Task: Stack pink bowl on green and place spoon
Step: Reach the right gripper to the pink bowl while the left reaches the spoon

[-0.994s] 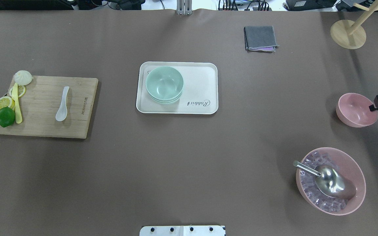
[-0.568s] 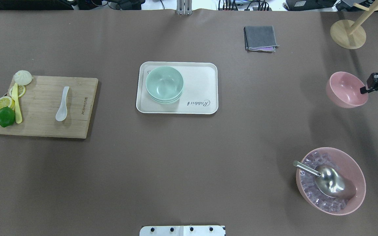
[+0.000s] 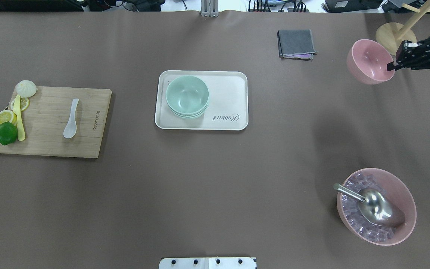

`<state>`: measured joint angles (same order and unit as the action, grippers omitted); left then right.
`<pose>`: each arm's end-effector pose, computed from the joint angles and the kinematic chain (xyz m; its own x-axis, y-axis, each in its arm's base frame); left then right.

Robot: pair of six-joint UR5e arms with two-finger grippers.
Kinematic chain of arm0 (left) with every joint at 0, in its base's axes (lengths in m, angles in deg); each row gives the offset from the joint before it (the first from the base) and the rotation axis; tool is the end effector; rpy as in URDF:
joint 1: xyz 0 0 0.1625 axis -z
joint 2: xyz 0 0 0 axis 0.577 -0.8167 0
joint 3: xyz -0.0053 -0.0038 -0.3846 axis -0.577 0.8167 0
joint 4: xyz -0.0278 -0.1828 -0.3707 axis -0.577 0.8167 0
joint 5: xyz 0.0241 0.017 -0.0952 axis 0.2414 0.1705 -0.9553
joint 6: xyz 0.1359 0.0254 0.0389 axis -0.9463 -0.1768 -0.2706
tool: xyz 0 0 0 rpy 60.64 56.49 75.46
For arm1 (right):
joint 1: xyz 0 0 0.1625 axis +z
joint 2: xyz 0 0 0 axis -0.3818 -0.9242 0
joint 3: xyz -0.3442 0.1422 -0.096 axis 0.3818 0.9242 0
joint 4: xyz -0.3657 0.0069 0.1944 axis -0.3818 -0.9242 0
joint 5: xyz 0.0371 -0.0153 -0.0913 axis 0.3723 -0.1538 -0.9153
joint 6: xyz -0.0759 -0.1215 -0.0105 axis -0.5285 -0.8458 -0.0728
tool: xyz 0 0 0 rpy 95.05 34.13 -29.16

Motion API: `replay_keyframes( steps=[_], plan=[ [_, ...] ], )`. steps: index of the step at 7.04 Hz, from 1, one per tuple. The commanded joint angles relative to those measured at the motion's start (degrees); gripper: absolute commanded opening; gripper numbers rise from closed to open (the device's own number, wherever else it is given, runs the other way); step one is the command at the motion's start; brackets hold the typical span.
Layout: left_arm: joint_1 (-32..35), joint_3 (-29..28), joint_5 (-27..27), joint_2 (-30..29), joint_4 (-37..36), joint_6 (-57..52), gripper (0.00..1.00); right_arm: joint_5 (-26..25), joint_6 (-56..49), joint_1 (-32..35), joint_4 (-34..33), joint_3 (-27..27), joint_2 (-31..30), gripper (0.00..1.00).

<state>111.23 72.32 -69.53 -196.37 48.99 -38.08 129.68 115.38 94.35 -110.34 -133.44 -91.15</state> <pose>0.1219 -0.6136 0.4457 0.6151 0.0509 -0.7868 0.1025 0.9843 0.1438 -0.1666 -0.5841 0.4443 0.4179 0.1765 0.8912 -0.2556 0.9642 -0.0710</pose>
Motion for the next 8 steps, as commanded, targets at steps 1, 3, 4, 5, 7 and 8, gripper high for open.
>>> replay_keyframes(
  steps=[1,3,4,5,7,8],
  plan=[
    [-8.5,0.2,7.8,-4.4,-1.5,10.3,0.96,-3.7,6.2,-3.1,-0.1,-0.4,3.9,0.00],
    [-14.7,-0.3,12.3,-4.6,-1.2,14.3,0.91,-8.8,13.5,-8.5,-0.1,-1.2,7.3,0.00],
    [-16.7,-0.5,13.2,-4.6,-1.1,15.8,0.90,-11.2,16.4,-11.1,-0.3,-1.3,9.4,0.00],
    [-18.9,-0.9,15.3,-4.7,-0.8,17.4,0.90,-12.6,18.5,-12.6,-0.3,-1.3,10.7,0.00],
    [-21.2,-3.7,16.8,-4.9,2.3,18.7,0.89,-12.9,20.2,-13.4,-0.3,-1.6,11.8,0.00],
    [-21.6,-6.6,17.2,-4.7,6.4,18.7,0.89,-12.9,20.3,-13.5,-0.3,-1.6,12.2,0.00]
  ],
)
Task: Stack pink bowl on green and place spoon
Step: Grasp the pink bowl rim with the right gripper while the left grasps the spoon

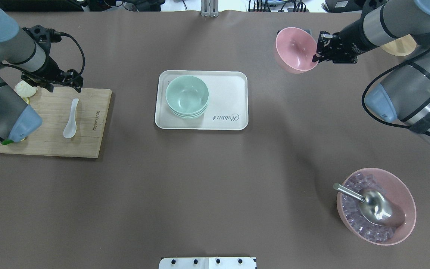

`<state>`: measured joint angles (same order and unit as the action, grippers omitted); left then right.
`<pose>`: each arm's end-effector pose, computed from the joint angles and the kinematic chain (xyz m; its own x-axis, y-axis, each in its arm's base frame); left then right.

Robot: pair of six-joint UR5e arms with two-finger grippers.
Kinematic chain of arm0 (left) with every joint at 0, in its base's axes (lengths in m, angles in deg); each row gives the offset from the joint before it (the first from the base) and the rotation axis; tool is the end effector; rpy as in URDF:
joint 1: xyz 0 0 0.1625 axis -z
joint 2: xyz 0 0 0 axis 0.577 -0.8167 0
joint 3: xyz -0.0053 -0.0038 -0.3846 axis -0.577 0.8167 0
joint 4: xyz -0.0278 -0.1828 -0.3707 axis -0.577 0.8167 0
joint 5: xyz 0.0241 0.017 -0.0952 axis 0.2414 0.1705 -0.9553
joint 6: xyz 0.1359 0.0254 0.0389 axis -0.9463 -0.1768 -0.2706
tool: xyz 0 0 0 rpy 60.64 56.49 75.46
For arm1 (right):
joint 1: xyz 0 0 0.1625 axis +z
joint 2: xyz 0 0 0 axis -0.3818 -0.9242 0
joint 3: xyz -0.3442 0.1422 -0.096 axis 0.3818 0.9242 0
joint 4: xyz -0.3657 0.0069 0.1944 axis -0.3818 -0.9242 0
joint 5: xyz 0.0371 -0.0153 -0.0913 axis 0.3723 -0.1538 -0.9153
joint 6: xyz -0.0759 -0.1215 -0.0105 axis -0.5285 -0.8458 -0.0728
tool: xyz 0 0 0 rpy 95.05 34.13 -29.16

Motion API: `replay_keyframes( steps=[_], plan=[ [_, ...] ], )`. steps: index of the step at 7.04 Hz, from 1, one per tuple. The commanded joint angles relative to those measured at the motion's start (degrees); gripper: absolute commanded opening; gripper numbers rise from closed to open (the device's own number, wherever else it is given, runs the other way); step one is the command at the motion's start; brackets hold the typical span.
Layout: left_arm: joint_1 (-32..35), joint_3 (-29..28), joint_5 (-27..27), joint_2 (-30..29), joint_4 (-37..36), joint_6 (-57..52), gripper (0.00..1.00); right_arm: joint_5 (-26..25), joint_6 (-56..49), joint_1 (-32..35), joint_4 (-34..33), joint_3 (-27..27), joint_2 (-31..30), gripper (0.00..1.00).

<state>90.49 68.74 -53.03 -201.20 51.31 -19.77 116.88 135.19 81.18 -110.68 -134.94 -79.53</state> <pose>0.3295 -0.5853 0.4389 0.7266 -0.0107 -0.6870 0.0913 0.9925 0.0811 -0.3057 -0.5925 0.3159 0.3538 0.2522 0.9007 -0.3437 0.9306 -0.1255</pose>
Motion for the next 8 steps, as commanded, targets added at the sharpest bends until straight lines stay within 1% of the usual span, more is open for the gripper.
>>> replay_keyframes(
  steps=[1,2,4,5,6,8],
  plan=[
    [-0.9,-4.0,0.7,0.1,5.0,0.3,0.87,-0.1,0.5,-0.4,0.1,-0.1,0.9,0.00],
    [-1.4,-3.9,0.7,0.1,5.0,0.3,0.85,-0.1,2.3,-0.9,0.0,-0.1,1.7,0.00],
    [-1.9,-2.9,0.7,0.5,5.0,0.6,0.82,-2.4,3.7,-2.9,0.0,0.1,3.0,0.00],
    [-2.2,-2.9,0.7,0.7,5.0,0.6,0.77,-2.9,4.0,-3.4,0.1,0.1,3.0,0.00],
    [-2.3,-2.9,0.7,0.8,5.0,0.6,0.70,-3.6,4.0,-4.1,0.1,0.1,3.4,0.00],
    [-2.3,-2.7,0.8,1.8,4.9,0.6,0.61,-4.5,5.2,-4.8,0.3,0.0,3.6,0.00]
  ],
)
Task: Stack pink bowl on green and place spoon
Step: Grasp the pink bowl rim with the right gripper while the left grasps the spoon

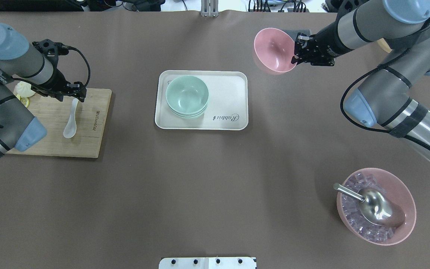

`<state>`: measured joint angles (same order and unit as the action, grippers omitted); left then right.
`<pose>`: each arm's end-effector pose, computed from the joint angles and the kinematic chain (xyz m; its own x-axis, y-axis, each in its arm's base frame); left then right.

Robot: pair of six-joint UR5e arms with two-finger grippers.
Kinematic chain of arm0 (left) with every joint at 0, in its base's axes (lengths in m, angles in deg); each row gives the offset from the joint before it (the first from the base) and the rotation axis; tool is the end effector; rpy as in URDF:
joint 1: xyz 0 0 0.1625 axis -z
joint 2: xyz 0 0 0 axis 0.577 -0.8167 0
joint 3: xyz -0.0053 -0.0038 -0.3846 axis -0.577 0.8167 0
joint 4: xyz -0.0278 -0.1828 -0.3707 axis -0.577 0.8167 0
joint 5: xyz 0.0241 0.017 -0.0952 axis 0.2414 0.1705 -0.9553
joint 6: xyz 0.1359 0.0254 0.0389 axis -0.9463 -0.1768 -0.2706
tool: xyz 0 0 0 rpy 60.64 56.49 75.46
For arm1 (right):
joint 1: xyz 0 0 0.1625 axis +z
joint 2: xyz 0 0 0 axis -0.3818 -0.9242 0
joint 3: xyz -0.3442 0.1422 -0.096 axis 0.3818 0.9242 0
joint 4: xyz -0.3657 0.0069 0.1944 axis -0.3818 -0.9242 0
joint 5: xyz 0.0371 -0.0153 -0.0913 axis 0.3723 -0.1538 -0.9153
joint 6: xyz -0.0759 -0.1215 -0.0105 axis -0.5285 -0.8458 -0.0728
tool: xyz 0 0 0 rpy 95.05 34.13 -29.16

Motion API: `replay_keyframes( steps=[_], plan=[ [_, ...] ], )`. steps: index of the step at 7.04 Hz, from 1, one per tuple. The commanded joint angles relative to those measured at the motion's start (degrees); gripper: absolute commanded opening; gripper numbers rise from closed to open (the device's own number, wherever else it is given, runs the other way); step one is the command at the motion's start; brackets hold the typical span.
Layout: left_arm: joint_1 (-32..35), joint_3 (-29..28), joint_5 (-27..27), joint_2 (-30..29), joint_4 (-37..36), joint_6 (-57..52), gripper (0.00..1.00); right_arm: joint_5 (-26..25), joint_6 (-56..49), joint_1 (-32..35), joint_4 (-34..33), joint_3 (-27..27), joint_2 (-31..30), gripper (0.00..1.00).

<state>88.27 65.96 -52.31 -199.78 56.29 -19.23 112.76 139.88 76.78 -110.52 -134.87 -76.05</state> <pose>0.3510 -0.5735 0.4685 0.7260 0.0146 -0.6875 0.0667 0.9936 0.0916 -0.3513 -0.5832 0.2782 0.3246 0.2584 0.9099 -0.3576 0.9241 -0.1348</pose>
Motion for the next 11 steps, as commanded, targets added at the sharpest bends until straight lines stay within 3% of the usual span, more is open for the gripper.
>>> replay_keyframes(
  steps=[1,8,9,10,11],
  plan=[
    [-0.1,0.1,0.1,0.4,-0.1,0.0,0.55,-0.5,0.5,-0.5,0.1,-0.1,0.3,0.00],
    [-1.8,0.5,0.1,0.5,-0.2,0.0,0.45,-1.2,2.0,-1.4,0.2,-0.9,0.3,0.00],
    [-2.0,0.5,0.2,0.5,-0.2,0.0,0.38,-1.2,2.0,-1.4,0.2,-1.0,0.3,0.00],
    [-2.0,0.5,0.2,0.5,-0.2,0.0,0.23,-1.2,2.1,-1.4,0.3,-1.0,0.3,0.00],
    [-2.0,0.9,0.2,1.0,-0.2,0.0,0.02,-1.2,2.8,-1.5,0.3,-1.5,0.3,0.00]
  ],
)
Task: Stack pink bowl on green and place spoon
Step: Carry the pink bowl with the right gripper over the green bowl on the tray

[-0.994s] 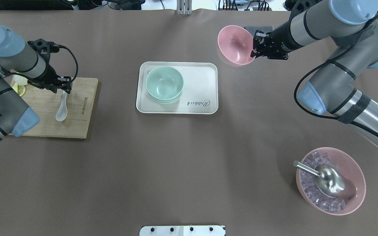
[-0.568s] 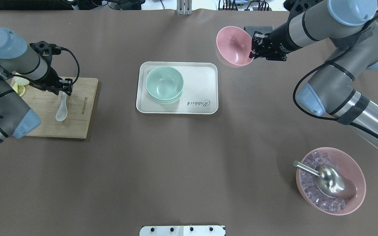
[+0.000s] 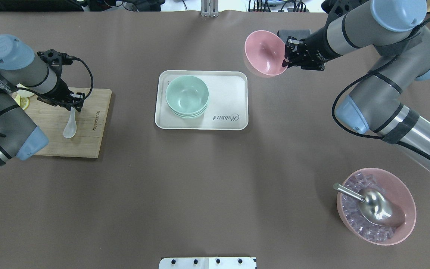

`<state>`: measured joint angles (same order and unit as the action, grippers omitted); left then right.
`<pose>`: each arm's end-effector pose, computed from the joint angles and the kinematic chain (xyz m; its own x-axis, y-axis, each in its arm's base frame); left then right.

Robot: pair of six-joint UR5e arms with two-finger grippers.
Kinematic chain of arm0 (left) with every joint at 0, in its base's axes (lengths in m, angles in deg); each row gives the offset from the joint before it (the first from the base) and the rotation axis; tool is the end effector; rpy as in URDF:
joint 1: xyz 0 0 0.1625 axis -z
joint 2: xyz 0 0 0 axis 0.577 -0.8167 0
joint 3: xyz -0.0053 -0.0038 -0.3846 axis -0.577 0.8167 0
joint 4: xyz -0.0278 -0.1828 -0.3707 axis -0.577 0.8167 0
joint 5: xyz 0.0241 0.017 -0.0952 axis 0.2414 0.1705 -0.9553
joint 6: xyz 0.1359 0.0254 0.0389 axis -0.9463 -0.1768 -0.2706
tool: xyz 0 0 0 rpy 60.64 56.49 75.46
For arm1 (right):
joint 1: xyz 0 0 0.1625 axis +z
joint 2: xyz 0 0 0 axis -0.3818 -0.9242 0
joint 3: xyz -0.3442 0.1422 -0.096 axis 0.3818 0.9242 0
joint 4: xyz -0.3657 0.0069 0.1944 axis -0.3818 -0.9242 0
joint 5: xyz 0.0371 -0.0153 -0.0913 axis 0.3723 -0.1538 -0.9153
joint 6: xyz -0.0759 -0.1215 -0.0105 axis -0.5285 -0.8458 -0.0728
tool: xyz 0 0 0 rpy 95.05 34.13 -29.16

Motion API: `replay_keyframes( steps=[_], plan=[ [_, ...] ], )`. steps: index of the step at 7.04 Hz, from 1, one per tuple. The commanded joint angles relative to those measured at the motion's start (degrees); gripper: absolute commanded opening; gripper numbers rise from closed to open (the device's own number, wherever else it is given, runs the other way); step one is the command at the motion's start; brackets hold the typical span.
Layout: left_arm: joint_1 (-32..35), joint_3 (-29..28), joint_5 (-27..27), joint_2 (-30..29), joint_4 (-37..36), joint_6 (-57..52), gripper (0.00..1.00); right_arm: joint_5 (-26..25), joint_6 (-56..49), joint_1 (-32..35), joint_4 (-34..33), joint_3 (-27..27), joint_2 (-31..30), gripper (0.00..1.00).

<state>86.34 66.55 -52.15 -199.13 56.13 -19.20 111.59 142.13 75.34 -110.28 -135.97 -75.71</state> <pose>0.3673 -0.5584 0.4711 0.7281 0.0363 -0.6846 0.0348 0.9953 0.0899 -0.3624 -0.5737 0.2648 0.3032 0.2658 0.9151 -0.3621 0.9204 -0.1474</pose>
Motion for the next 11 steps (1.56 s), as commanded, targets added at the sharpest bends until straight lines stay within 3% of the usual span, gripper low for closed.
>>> replay_keyframes(
  steps=[1,3,5,6,7,11],
  plan=[
    [0.0,1.4,0.0,0.8,0.0,0.0,0.00,0.0,0.8,-0.2,0.0,-0.8,0.0,0.00],
    [0.8,6.1,-0.9,2.1,-2.2,-0.4,0.00,0.0,1.0,-0.2,0.0,-1.4,0.1,0.00],
    [3.5,13.4,-3.9,1.3,-10.2,-1.1,0.00,0.0,1.5,-0.6,-0.1,-1.1,0.9,0.00],
    [4.7,15.0,-6.0,1.2,-10.6,-1.1,0.00,-2.4,1.4,-1.7,-0.1,-0.7,1.6,0.00],
    [4.9,15.0,-6.7,1.2,-10.5,-1.0,0.00,-6.3,1.5,-4.1,-0.1,0.7,3.4,0.00],
    [5.3,14.9,-6.8,1.0,-10.2,-1.0,0.00,-10.0,5.8,-9.2,0.1,4.3,11.2,0.00]
  ],
)
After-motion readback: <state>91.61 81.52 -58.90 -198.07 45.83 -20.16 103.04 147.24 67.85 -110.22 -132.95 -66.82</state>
